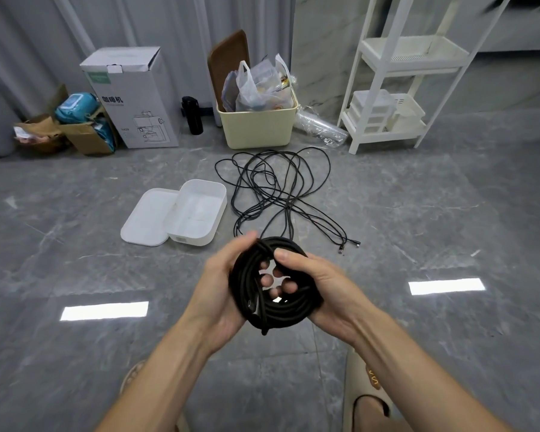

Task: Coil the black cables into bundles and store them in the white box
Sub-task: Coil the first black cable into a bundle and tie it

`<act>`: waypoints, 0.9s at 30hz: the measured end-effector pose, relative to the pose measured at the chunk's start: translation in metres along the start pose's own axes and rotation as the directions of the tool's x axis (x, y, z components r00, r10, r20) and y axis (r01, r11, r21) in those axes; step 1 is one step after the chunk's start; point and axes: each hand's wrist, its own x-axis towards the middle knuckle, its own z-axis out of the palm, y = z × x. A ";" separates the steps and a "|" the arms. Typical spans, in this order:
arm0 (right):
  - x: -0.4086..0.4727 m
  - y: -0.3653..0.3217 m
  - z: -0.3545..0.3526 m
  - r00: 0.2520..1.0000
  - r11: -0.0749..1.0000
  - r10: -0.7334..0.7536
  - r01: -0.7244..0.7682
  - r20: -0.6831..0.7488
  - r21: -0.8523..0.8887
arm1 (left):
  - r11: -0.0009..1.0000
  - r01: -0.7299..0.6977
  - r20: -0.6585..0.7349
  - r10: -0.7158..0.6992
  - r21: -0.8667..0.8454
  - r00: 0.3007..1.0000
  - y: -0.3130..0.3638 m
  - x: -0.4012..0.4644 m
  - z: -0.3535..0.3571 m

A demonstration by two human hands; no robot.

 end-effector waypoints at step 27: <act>0.006 -0.001 -0.007 0.977 0.998 0.044 -0.035 -0.207 0.043 | 0.994 0.071 0.121 -0.061 -0.082 0.991 0.001 0.005 0.000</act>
